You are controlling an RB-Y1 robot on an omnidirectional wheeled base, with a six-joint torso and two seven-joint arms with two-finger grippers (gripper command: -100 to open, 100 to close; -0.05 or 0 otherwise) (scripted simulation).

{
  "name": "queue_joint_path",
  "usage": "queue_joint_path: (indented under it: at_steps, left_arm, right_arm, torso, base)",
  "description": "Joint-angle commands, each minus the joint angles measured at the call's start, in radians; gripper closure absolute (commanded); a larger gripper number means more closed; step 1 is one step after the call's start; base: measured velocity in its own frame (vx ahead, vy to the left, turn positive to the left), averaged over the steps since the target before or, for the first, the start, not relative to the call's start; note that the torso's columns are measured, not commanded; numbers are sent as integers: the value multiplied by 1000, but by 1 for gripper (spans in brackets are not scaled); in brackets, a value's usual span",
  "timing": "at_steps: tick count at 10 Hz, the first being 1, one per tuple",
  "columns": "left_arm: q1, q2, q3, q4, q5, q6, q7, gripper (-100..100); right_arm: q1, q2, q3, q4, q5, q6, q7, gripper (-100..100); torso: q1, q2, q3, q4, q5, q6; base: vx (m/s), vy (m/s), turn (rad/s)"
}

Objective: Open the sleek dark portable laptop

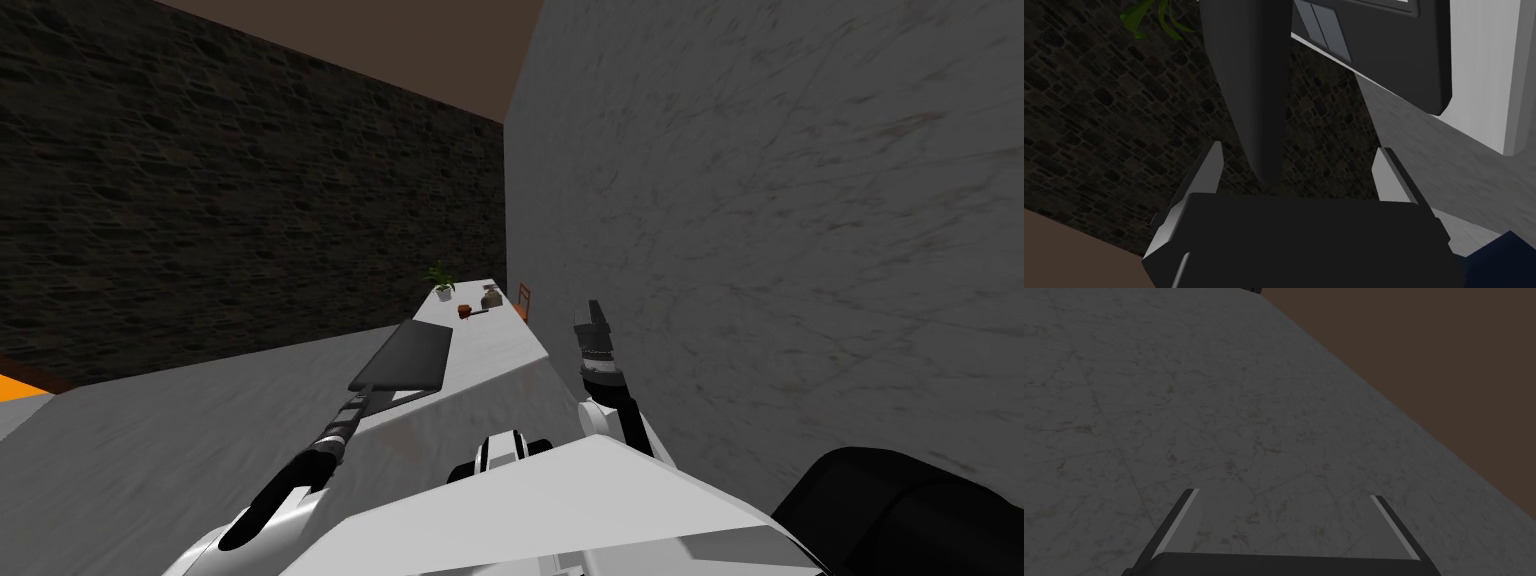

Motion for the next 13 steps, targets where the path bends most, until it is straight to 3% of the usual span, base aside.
queue_joint_path:
  at_steps: [1,4,5,6,8,11,12,13]
  left_arm:
    - [0,0,0,0,0,0,0,100]
    - [-36,-39,-28,57,43,-23,43,100]
    - [-33,-29,-23,50,37,-16,35,100]
    - [-26,-16,-10,36,19,-11,20,-100]
    - [-19,-4,2,21,2,-4,5,-100]
    - [-14,0,6,15,-4,-2,0,-100]
    - [-14,0,6,15,-4,-2,0,100]
    - [-35,-22,-11,44,24,-12,27,100]
  right_arm:
    - [0,0,0,0,0,0,0,0]
    - [0,0,0,0,0,0,0,0]
    - [0,0,0,0,0,0,0,0]
    - [0,0,0,0,0,0,0,0]
    - [0,0,0,0,0,0,0,0]
    - [0,0,0,0,0,0,0,0]
    - [0,0,0,0,0,0,0,0]
    - [0,0,0,0,0,0,0,0]
  torso:
    - [3,1,1,0,1,0]
    - [2,1,1,0,1,0]
    - [0,1,1,0,0,0]
    - [-7,-1,-1,0,-1,0]
    - [-14,-5,-3,-2,-4,0]
    - [2,1,0,0,1,0]
    - [3,3,2,1,1,0]
    - [0,3,2,1,1,0]
  base:
    - [4,-9,-1]
    - [-42,111,-38]
    - [-30,65,-13]
    - [36,-69,38]
    - [68,-154,26]
    - [61,-75,12]
    - [8,-7,0]
    - [-38,89,-40]
